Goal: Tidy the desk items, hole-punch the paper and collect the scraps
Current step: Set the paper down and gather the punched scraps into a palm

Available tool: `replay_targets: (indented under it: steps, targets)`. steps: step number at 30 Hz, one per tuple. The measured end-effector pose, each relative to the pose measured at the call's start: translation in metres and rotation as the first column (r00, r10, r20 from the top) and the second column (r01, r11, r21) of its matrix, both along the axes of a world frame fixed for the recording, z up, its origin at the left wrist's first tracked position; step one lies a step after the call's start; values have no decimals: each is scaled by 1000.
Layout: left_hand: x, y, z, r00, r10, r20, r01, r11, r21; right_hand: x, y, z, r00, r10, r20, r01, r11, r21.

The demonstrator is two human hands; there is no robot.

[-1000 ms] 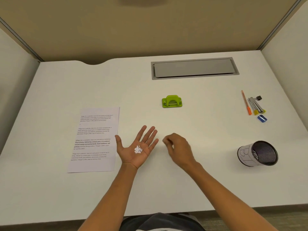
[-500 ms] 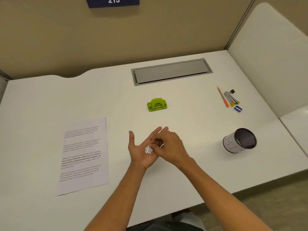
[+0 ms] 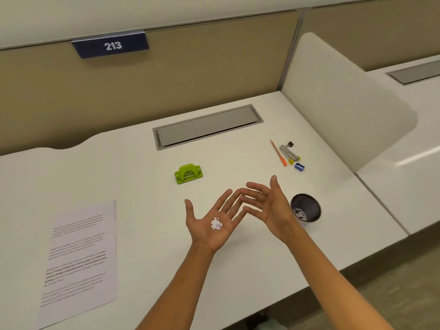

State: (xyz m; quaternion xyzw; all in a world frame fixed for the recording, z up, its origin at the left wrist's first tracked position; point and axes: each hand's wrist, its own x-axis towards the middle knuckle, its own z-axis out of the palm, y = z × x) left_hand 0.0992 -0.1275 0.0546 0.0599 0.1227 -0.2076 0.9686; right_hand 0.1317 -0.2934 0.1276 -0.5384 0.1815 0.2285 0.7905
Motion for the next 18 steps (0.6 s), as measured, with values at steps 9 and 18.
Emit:
replay_targets:
  steps: [9,18]
  targets:
    - [45,-137,16,999,-43,22,43,999,-20,31,-131,16,987,-153,43,151,988,40]
    - [68,-189,32,998,-55,18,53,994,96,46,-192,11,987,-149,54,148,989,28]
